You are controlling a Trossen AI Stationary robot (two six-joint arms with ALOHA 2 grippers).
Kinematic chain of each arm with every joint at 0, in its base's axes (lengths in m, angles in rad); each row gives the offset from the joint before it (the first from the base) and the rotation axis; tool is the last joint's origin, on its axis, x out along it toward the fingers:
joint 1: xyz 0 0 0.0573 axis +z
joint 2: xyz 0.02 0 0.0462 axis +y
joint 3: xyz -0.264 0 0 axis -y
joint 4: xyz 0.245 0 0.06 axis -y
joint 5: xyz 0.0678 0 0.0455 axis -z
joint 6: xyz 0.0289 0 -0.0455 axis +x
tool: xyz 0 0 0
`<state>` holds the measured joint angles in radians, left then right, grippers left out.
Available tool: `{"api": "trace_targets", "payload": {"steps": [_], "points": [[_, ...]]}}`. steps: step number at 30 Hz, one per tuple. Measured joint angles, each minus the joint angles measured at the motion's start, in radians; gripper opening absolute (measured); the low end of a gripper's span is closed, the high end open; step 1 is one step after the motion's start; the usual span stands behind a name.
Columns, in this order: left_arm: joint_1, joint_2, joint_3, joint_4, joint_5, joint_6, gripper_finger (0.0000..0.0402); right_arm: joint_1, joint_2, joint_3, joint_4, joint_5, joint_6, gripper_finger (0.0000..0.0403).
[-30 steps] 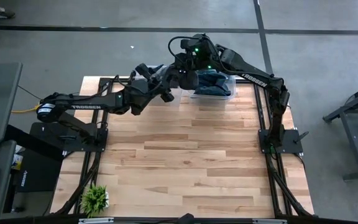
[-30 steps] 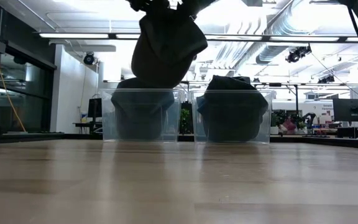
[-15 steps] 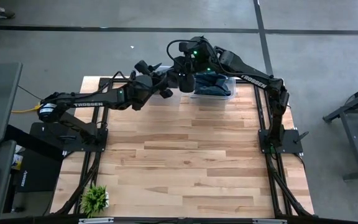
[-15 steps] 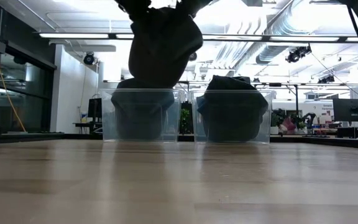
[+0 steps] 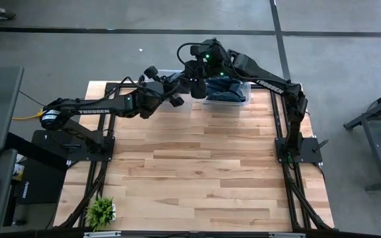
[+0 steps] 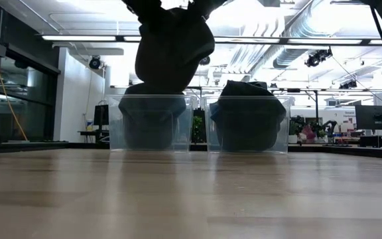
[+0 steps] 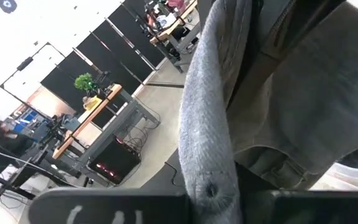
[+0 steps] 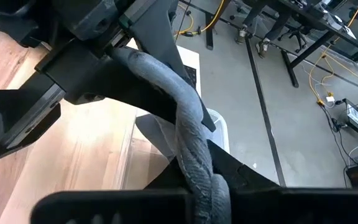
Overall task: Pick & Place hat
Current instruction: Put the gray cap into the left transparent bin
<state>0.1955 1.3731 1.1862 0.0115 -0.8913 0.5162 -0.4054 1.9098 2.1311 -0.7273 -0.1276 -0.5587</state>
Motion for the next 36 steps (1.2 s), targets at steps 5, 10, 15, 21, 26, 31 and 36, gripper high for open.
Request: {"api": "trace_targets", "payload": {"steps": [5, 10, 15, 21, 26, 31, 36], "points": [[0.001, 0.000, 0.000, -0.045, -0.017, -0.049, 0.0003, 0.011, -0.008, 0.000, -0.008, 0.039, 0.001, 0.0046], [0.002, 0.000, 0.000, -0.077, -0.042, -0.124, 0.0002, 0.021, -0.051, 0.000, -0.015, 0.066, 0.000, 0.0105], [0.002, -0.001, 0.000, -0.118, -0.049, -0.244, 0.0001, 0.023, -0.116, 0.000, -0.073, 0.084, 0.001, 0.0153], [0.001, -0.001, 0.000, -0.124, -0.061, -0.376, 0.0001, 0.023, -0.213, 0.000, -0.131, 0.179, -0.005, 0.0179], [0.010, -0.025, 0.001, -0.154, -0.059, -0.519, 0.0001, 0.018, -0.286, 0.000, -0.181, 0.241, -0.018, 0.0180], [0.042, -0.021, -0.001, -0.246, -0.045, -0.639, 0.0000, 0.018, -0.342, 0.000, -0.232, 0.253, 0.000, 0.0181], [0.094, -0.022, -0.043, -0.269, 0.002, -0.722, 0.0000, 0.020, -0.373, 0.000, -0.303, 0.253, 0.010, 0.0182]]}}
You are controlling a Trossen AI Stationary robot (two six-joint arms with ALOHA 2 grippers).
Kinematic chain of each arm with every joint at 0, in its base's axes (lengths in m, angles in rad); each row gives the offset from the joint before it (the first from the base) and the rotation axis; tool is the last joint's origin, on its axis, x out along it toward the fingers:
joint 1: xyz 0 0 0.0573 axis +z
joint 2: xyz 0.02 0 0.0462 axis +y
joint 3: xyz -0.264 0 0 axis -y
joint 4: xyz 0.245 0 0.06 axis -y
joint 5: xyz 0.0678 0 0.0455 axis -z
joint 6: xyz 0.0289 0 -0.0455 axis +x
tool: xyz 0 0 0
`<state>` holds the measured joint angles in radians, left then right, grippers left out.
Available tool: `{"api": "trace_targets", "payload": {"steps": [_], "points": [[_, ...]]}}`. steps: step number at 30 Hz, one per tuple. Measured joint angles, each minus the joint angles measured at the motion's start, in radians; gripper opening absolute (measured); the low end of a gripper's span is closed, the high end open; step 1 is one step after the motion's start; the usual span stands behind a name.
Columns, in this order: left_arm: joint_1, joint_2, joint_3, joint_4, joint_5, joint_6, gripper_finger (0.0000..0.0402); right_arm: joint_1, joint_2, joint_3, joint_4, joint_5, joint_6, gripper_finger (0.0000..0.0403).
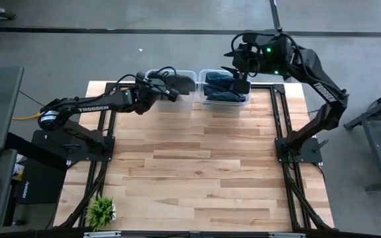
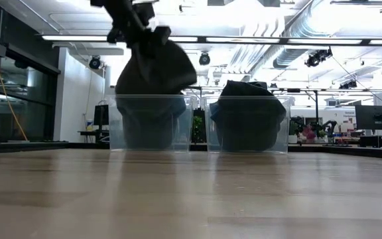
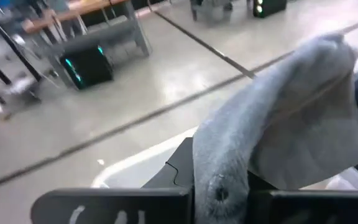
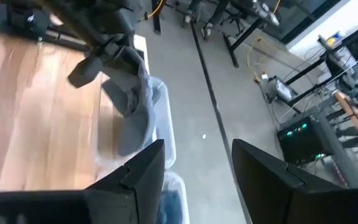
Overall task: Pick & Place hat
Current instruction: Put the gray cap into the left transparent bin
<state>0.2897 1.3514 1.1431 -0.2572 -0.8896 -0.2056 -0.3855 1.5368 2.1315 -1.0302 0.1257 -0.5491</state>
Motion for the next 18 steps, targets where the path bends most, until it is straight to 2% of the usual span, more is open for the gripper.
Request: {"api": "trace_targets", "payload": {"steps": [8, 18], "points": [[0.104, 0.001, -0.109, 0.152, 0.214, -0.050, 0.0000, 0.000, -0.014, 0.000, -0.085, 0.026, 0.018, 0.0181], [0.162, 0.001, -0.126, 0.338, 0.343, -0.059, 0.0000, 0.000, -0.014, 0.000, -0.102, 0.026, 0.030, 0.0181]]}}
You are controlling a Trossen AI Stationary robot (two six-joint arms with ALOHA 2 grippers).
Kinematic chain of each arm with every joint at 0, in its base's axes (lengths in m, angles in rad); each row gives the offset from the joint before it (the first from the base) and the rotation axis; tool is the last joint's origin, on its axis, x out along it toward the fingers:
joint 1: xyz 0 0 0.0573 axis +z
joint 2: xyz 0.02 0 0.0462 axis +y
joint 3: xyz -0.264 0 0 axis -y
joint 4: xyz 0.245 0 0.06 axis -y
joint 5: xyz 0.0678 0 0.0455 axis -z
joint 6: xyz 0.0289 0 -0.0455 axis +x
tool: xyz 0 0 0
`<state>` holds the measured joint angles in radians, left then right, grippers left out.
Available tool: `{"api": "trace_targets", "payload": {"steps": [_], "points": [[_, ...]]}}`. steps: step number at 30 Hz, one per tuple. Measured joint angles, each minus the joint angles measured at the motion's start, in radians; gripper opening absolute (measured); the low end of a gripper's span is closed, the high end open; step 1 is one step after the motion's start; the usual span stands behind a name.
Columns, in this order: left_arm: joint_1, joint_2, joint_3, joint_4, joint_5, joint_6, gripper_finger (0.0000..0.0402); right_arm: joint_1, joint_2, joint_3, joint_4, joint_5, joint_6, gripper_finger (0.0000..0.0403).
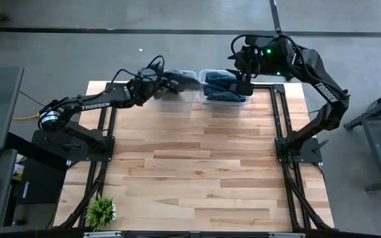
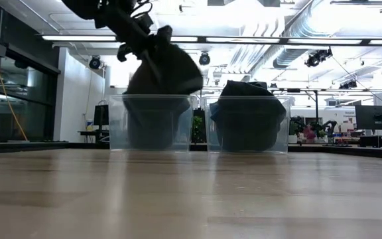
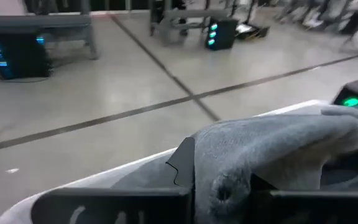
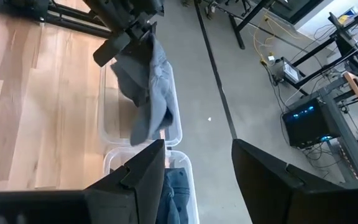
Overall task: Pick & Place hat
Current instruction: Put the gray cap into the left transparent bin
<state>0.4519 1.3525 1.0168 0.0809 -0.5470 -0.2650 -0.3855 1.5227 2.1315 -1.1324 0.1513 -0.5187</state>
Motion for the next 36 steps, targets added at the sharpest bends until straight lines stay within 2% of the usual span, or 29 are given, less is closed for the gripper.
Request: {"api": "trace_targets", "payload": {"steps": [3, 10, 14, 20, 23, 26, 31, 36], "points": [[0.003, 0.000, 0.000, 0.050, 0.037, -0.002, 0.0000, 0.000, 0.000, -0.001, -0.001, -0.002, 0.014, 0.0181], [0.000, 0.018, 0.000, 0.087, -0.006, -0.062, 0.0000, 0.000, 0.000, -0.069, -0.014, 0.009, 0.022, 0.0181], [0.000, 0.019, 0.000, 0.124, 0.011, -0.102, 0.0000, 0.000, 0.001, -0.135, -0.014, 0.068, 0.022, 0.0181], [0.000, 0.021, 0.000, 0.075, 0.029, -0.243, 0.0000, -0.005, 0.001, -0.201, -0.011, 0.192, 0.016, 0.0181], [0.000, 0.020, 0.000, 0.081, 0.039, -0.268, 0.0000, -0.016, 0.001, -0.209, -0.005, 0.205, 0.014, 0.0181], [0.000, 0.020, -0.002, 0.034, 0.016, -0.314, 0.0000, -0.029, 0.000, -0.210, -0.005, 0.204, 0.017, 0.0181], [0.000, 0.020, -0.072, 0.046, -0.040, -0.401, 0.0000, -0.044, -0.002, -0.210, -0.005, 0.204, 0.015, 0.0181], [0.001, 0.020, -0.153, 0.127, -0.097, -0.457, 0.0000, -0.054, -0.002, -0.210, -0.005, 0.172, 0.020, 0.0181]]}}
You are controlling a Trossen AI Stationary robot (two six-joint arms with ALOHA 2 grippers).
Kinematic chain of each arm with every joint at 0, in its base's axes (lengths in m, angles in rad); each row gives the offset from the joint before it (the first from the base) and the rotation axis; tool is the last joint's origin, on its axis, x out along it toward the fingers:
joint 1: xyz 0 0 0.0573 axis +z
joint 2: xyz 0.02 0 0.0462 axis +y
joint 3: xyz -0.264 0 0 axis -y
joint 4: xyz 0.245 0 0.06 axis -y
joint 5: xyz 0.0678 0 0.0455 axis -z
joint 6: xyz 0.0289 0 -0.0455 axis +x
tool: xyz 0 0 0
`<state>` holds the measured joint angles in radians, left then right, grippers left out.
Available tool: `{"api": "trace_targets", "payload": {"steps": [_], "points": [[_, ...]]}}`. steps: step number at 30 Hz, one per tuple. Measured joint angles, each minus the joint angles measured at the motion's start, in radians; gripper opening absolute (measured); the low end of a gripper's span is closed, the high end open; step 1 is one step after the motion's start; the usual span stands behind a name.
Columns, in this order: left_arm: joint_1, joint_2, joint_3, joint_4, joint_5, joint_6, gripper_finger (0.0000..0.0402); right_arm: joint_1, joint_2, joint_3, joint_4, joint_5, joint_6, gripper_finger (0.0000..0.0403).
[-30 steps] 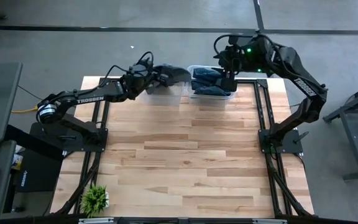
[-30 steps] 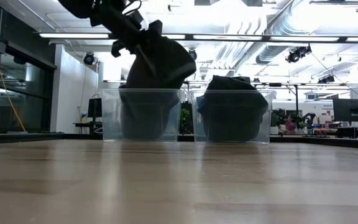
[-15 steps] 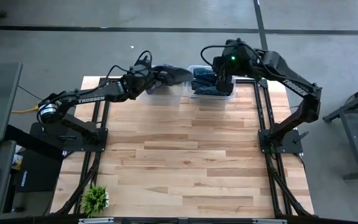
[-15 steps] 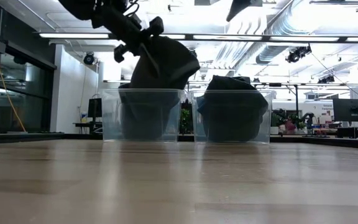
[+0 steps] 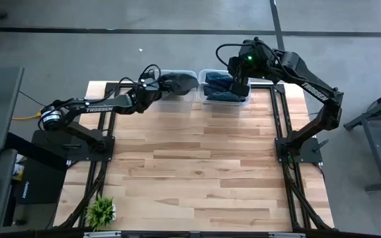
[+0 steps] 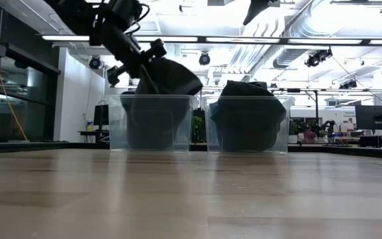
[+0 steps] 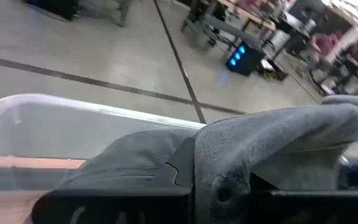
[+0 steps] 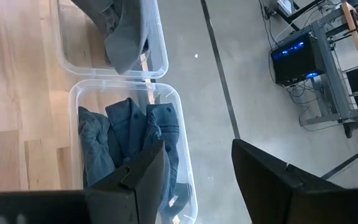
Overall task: Pick & Place hat
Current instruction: Put the gray cap into the left transparent bin
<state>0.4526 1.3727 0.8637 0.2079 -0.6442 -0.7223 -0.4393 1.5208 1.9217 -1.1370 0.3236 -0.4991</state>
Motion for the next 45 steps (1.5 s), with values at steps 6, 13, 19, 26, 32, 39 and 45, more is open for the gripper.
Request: {"api": "trace_targets", "payload": {"steps": [6, 13, 19, 26, 32, 39, 45], "points": [[0.000, 0.000, -0.087, 0.022, -0.150, -0.070, 0.0000, 0.000, 0.000, 0.000, -0.002, -0.001, 0.001, 0.0181], [0.000, 0.000, -0.113, 0.036, -0.270, 0.032, 0.0000, 0.000, 0.000, 0.000, -0.003, -0.014, 0.003, 0.0181], [0.000, 0.000, -0.113, 0.032, -0.219, 0.194, 0.0011, 0.001, 0.000, 0.000, -0.003, -0.016, 0.005, 0.0181], [0.000, 0.000, -0.113, 0.028, -0.229, 0.415, 0.0093, 0.001, 0.000, 0.000, -0.013, -0.050, 0.030, 0.0181], [0.000, 0.000, -0.113, 0.028, -0.257, 0.509, 0.0201, 0.002, 0.000, 0.000, -0.041, -0.044, 0.031, 0.0181], [0.000, 0.000, -0.113, 0.020, -0.250, 0.574, 0.0289, -0.007, -0.009, -0.001, -0.094, -0.048, 0.056, 0.0181], [0.043, 0.000, -0.113, -0.058, -0.248, 0.614, 0.0307, -0.026, -0.031, -0.001, -0.093, -0.048, 0.073, 0.0181]]}}
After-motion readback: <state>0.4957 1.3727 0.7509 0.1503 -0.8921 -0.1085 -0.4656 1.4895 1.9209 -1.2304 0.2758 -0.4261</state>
